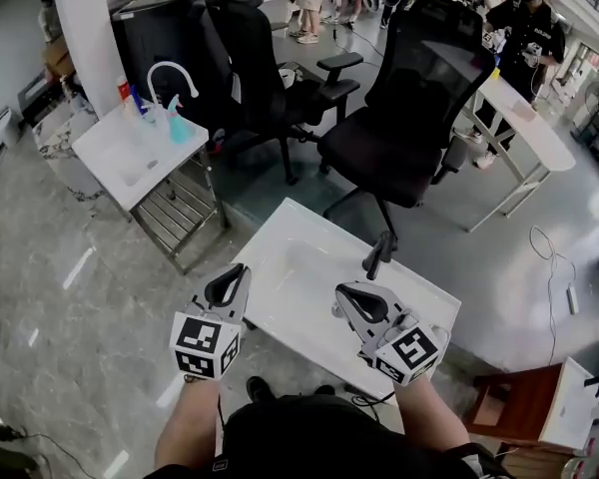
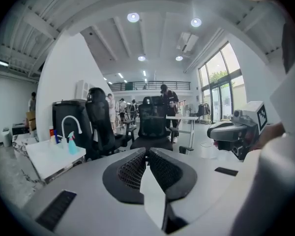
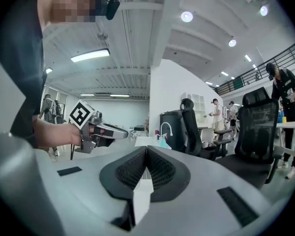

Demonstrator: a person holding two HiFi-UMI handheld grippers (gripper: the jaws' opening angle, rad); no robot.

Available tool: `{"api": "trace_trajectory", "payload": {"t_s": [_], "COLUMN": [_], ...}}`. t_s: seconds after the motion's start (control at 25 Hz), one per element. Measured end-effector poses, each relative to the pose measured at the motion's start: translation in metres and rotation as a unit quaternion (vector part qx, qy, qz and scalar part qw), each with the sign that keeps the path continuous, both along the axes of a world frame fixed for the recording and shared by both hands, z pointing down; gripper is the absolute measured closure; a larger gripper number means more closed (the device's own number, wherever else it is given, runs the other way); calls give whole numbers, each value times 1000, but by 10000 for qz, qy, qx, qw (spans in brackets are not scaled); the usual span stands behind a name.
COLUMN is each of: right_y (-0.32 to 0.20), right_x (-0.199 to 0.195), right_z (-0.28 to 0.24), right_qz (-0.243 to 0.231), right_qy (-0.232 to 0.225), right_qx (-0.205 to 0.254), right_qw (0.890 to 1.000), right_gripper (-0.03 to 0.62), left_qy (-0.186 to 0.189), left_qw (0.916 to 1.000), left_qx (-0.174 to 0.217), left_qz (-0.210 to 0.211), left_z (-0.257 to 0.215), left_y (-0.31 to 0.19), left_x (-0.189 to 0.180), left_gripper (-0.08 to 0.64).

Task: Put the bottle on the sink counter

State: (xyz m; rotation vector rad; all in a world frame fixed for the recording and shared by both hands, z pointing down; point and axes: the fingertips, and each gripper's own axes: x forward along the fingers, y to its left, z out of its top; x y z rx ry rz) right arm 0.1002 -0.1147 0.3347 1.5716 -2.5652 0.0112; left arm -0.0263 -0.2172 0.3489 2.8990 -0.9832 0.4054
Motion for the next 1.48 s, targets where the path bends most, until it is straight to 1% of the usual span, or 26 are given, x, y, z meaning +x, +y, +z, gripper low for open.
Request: {"api": "trace_trajectory", "payload": {"t_s": [0.12, 0.24, 0.36, 0.52, 0.72, 1.12, 1.48], "right_y": [18, 29, 34, 37, 33, 25, 25], "right_x": [24, 46, 64, 80, 81, 72, 68], "right_z": [-13, -24, -33, -38, -33, -27, -20], "right_qz": [125, 268, 363, 455, 479, 409, 411], "right_qy": [32, -102, -259, -437, -474, -481, -436], "right_qx": [174, 299, 433, 503, 441, 309, 255], "right_qw": [9998, 9991, 9981, 9967, 9968, 9975, 9979], "right_gripper": [575, 577, 577, 578, 578, 578, 578], "left_qy": [-66, -158, -8, 161, 172, 137, 69], "left_qw": [9996, 9995, 9999, 9997, 9997, 9999, 9997], "left_qx": [216, 221, 131, 113, 71, -68, -169], "left_qz": [167, 127, 97, 115, 155, 80, 168], "left_z": [-15, -20, -25, -30, -27, -21, -8], "left_y": [12, 13, 14, 19, 19, 13, 16], "left_x": [27, 42, 52, 62, 63, 49, 49], "left_gripper": [531, 531, 531, 531, 532, 532, 532]}}
